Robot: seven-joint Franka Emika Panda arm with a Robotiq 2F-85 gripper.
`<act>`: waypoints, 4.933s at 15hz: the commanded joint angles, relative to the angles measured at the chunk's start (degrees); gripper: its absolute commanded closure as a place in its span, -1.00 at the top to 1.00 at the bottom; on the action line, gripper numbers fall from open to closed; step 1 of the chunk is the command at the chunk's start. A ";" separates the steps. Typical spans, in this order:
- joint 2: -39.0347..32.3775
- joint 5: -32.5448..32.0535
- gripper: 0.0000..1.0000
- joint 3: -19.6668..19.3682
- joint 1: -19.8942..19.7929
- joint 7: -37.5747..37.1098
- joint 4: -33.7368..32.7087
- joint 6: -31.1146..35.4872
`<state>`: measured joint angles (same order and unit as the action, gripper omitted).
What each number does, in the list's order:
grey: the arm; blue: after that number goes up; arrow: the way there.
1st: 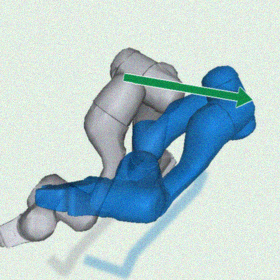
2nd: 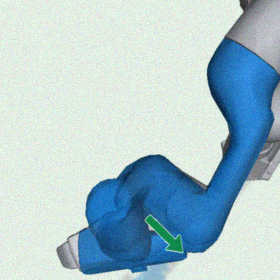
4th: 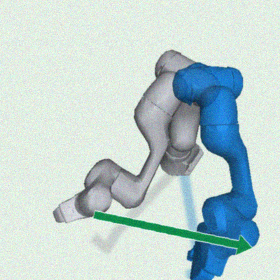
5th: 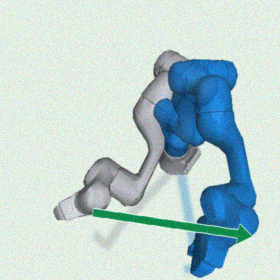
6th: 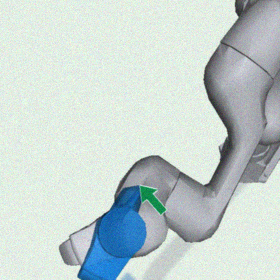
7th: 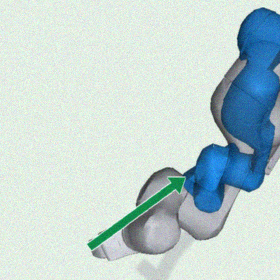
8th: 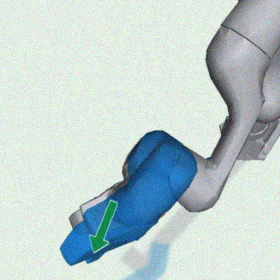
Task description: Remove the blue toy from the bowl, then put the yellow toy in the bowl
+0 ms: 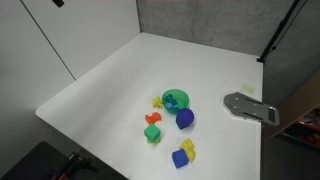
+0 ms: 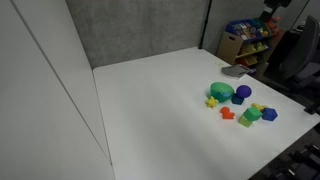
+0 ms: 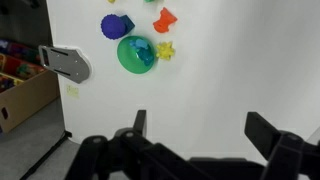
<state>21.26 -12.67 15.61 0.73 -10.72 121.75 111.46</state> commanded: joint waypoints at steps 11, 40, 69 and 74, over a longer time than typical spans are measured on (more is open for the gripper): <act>-2.37 1.20 1.00 -2.91 2.94 -0.27 -1.87 0.83; -35.99 7.41 1.00 -18.17 -1.15 -10.11 -11.70 15.80; -63.45 13.95 1.00 -23.05 -4.39 -12.96 -33.73 9.82; -71.89 14.13 1.00 -23.37 -4.90 -10.55 -41.54 7.13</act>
<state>-45.50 0.97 -7.82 -3.42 -23.27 87.26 121.93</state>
